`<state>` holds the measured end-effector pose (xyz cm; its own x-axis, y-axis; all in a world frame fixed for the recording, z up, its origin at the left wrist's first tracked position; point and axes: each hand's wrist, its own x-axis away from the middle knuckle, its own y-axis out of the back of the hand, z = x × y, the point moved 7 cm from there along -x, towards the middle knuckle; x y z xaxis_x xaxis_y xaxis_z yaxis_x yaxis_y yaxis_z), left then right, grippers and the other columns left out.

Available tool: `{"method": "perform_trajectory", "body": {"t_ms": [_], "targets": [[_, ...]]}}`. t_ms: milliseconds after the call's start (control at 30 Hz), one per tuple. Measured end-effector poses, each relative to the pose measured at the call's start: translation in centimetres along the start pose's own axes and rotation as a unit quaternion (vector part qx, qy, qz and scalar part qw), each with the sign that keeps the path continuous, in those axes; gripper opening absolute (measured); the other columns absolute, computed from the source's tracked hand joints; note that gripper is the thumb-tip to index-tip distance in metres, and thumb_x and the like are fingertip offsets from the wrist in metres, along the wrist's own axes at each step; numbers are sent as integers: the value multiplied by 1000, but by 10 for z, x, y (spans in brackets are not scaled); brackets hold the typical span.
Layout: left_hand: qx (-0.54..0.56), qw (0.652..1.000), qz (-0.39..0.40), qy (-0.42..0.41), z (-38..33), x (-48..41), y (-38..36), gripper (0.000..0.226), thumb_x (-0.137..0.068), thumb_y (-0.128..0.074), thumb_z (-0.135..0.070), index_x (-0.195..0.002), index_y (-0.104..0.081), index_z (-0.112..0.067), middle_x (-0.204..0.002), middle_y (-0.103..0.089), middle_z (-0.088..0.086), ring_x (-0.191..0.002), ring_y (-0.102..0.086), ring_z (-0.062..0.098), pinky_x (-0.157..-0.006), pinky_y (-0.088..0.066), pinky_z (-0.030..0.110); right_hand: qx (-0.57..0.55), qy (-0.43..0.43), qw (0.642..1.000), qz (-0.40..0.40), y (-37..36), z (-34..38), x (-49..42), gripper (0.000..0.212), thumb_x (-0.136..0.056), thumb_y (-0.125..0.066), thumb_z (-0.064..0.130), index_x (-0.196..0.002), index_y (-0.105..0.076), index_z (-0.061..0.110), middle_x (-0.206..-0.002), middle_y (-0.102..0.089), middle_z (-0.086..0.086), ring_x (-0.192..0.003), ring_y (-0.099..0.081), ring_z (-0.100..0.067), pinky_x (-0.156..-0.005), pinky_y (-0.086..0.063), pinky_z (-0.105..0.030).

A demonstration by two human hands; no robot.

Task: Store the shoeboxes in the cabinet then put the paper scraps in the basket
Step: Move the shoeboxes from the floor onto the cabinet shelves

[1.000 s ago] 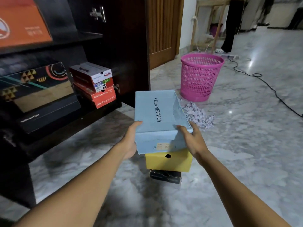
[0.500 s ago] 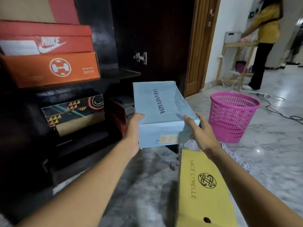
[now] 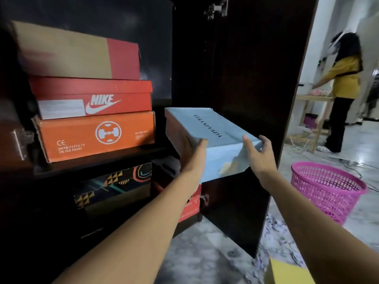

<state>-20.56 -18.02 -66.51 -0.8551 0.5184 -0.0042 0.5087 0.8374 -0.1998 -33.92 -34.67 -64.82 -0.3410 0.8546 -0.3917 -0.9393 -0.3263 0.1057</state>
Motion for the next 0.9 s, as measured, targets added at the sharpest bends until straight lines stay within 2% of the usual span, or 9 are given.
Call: {"method": "perform_trajectory", "body": {"t_ms": [133, 233, 333, 433, 500, 700, 767, 833, 900], "targets": [[-11, 999, -20, 31, -2, -32, 0, 83, -56, -56, -67, -130, -48, -29, -122, -61, 10, -104, -61, 34, -96, -51, 48, 4, 16, 1000, 25, -21, -12, -20, 84, -85, -63, 58, -149, -28, 17, -142, -35, -6, -119, -50, -21, -93, -51, -34], [20, 997, -24, 73, 2, -45, -6, 56, -72, -60, -60, -105, -52, -16, -112, -62, 13, -101, -62, 32, -94, -51, 43, -2, 44, 997, 62, -31, -22, -30, 76, -88, -68, 42, -149, -30, 15, -138, -40, -2, -117, -46, -13, -84, -49, -21], [15, 997, -18, 78, -1, -62, -14, 33, -88, -56, -49, -83, -45, -18, -92, -63, 10, -80, -61, 26, -77, -52, 36, 21, 58, 993, 99, -38, -33, -40, 77, -87, -69, 42, -150, -30, 22, -142, -39, 4, -126, -40, -9, -103, -43, -31], [2, 995, -4, 96, -14, -74, -24, 40, -86, -54, -53, -92, -49, -14, -89, -63, 11, -77, -58, 25, -70, -47, 33, 57, 66, 987, 135, -46, -34, -51, 82, -83, -68, 53, -151, -30, 27, -149, -37, 3, -139, -36, -16, -114, -35, -40], [-3, 995, -7, 103, -18, -87, -26, 47, -82, -54, -57, -99, -51, -13, -95, -64, 13, -83, -59, 28, -81, -48, 37, 76, 70, 982, 160, -58, -32, -56, 76, -88, -66, 45, -152, -30, 25, -151, -33, 0, -140, -33, -18, -112, -31, -35], [-26, 994, -34, 100, -20, -138, -15, 66, -74, -56, -67, -115, -56, -15, -106, -65, 14, -96, -60, 31, -93, -46, 48, 130, 96, 955, 249, -108, -30, -69, 71, -92, -66, 37, -152, -31, 22, -149, -34, 4, -143, -27, -14, -104, -20, -17], [-67, 994, -32, 74, -18, -160, -9, 82, -65, -58, -77, -120, -55, -16, -112, -64, 13, -101, -60, 31, -96, -46, 47, 153, 95, 942, 284, -126, -32, -71, 75, -92, -65, 40, -153, -28, 21, -153, -32, 5, -145, -24, -13, -109, -16, -18], [-119, 992, -37, 29, -16, -185, 0, 113, -45, -60, -90, -134, -48, -20, -129, -59, 9, -114, -57, 28, -103, -42, 46, 181, 104, 933, 293, -142, -33, -76, 76, -92, -64, 42, -154, -27, 20, -159, -26, 2, -147, -22, -14, -117, -16, -24], [-166, 985, -37, -22, -20, -187, 8, 122, -43, -63, -89, -145, -36, -27, -142, -51, 3, -127, -49, 26, -109, -37, 46, 192, 100, 933, 287, -155, -36, -81, 75, -93, -63, 41, -154, -28, 17, -159, -25, -1, -146, -24, -15, -116, -17, -23]]}}
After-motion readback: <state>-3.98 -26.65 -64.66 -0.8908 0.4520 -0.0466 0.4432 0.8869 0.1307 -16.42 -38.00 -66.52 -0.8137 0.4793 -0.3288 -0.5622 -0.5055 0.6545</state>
